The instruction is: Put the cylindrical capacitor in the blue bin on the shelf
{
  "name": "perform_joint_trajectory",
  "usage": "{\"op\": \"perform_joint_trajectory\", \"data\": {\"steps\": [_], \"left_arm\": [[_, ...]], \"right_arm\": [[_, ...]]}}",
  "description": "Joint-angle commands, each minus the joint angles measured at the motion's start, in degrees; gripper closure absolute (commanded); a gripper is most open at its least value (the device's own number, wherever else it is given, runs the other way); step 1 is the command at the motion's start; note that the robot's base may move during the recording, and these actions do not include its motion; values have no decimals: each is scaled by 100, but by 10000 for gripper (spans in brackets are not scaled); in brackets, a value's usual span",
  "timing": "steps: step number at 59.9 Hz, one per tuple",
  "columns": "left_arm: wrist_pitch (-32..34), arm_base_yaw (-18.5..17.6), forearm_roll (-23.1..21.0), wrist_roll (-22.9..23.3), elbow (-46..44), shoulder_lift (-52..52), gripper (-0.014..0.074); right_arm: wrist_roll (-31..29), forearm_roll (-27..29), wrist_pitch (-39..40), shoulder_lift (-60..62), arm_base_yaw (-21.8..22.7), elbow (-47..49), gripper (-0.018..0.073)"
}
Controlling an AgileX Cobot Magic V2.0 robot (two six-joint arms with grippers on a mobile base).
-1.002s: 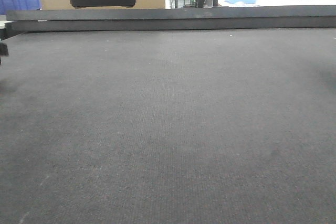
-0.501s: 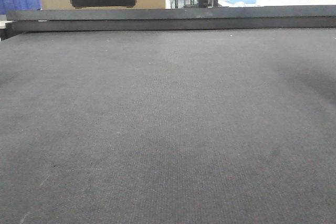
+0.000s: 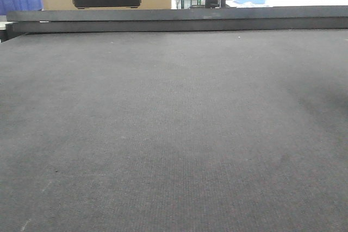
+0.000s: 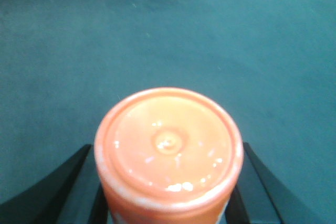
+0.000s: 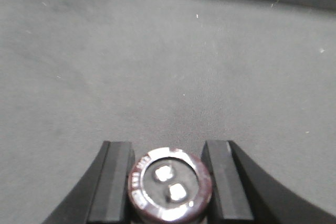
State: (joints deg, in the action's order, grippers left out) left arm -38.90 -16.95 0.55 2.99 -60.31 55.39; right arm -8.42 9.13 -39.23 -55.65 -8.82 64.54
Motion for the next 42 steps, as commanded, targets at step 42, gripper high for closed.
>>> {"op": "perform_joint_trajectory", "data": {"steps": [42], "left_arm": [[-1581,-70,10,-23,-898,-927,707]], "right_arm": [[-4,8,-489,1404,1,-78,690]]}}
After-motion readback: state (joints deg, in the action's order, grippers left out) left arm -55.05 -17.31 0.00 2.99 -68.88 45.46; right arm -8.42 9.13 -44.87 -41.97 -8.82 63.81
